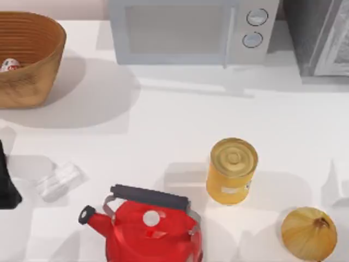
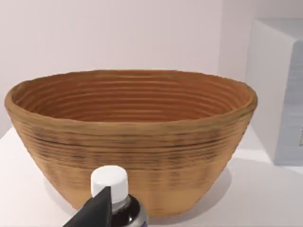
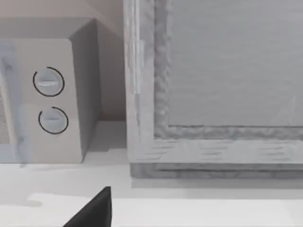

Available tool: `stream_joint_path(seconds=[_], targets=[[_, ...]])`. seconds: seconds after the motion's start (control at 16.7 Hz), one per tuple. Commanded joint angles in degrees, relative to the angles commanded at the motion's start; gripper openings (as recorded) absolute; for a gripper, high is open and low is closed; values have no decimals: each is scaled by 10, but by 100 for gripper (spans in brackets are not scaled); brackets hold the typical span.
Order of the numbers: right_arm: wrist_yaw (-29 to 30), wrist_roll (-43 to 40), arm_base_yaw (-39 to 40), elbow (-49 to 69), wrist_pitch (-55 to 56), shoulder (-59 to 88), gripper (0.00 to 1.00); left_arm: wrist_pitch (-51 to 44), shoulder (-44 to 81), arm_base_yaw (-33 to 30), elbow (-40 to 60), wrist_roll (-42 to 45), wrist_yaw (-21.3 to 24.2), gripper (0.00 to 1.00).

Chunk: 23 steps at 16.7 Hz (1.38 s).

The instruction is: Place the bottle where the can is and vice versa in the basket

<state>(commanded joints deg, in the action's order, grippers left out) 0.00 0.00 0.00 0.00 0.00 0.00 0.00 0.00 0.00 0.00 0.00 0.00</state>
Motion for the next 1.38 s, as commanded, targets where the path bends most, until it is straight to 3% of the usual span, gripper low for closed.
stream_joint_path(seconds=[0.3, 0.6, 0.9, 1.38], targets=[[0, 0, 0, 0, 0, 0, 100, -13, 28, 2, 27, 0, -1, 100], [0, 0, 0, 0, 0, 0, 100, -85, 170, 9, 172, 1, 2, 100], [0, 0, 0, 0, 0, 0, 100, -197, 389, 16, 410, 7, 11, 100], [0, 0, 0, 0, 0, 0, 100, -422, 816, 33, 891, 31, 25, 100]])
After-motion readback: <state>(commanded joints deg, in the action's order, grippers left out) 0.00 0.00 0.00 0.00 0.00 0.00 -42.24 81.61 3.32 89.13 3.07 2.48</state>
